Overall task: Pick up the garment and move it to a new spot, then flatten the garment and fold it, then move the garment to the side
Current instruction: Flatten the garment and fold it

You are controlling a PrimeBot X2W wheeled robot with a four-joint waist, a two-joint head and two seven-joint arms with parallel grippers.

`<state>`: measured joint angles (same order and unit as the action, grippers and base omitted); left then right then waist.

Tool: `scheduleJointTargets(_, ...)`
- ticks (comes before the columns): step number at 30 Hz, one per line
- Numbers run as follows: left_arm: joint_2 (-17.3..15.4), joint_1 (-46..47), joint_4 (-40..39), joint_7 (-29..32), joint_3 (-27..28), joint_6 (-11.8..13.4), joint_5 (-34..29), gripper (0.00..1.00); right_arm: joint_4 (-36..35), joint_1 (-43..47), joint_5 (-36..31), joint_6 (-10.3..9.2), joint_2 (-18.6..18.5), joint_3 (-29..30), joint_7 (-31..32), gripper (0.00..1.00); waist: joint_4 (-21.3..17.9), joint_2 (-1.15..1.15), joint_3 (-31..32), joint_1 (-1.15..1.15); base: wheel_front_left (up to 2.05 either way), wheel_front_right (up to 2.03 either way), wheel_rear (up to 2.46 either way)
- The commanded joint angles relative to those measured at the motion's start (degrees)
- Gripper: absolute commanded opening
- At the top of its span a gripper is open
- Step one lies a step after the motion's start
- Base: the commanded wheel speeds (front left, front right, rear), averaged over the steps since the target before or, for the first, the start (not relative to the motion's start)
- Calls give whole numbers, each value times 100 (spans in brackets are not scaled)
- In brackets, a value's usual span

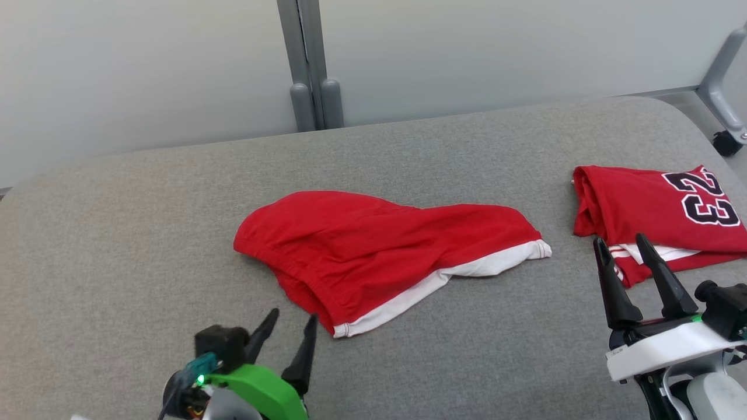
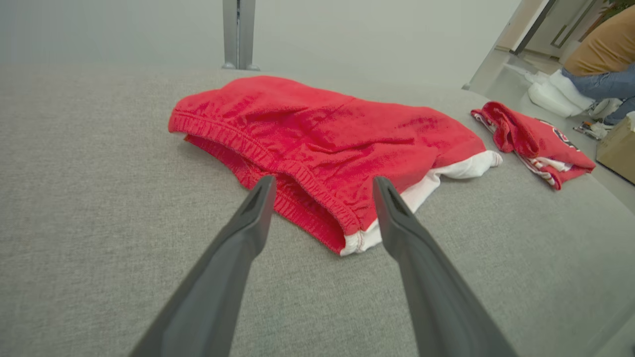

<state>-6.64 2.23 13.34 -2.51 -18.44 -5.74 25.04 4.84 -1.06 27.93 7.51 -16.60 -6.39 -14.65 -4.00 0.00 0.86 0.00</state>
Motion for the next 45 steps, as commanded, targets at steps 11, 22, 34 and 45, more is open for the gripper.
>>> scheduleJointTargets(11, -44, 924, 981, 1967, -769, -171, 704, 100, -29, -245, -85, -4, -32, -99, 93, 100, -524, 0, -227, 0, 0, 0, 0)
scheduleJointTargets(22, -188, 1414, 1820, 1797, -859, -178, 850, 100, 39, -249, -83, -4, -11, -82, 58, 100, -616, 0, -308, 0, 0, 0, 0)
scheduleJointTargets(34, -159, 1570, 2077, 1748, -942, -180, 1017, 70, 36, -282, -68, -4, -47, -159, 80, 100, -622, 0, -349, 0, 0, 0, 0)
scheduleJointTargets(45, -493, 1489, 1655, 1845, -1337, -180, 1332, 0, 123, -153, -119, -4, 4, -51, 74, 100, -470, 0, -244, 0, 0, 0, 0)
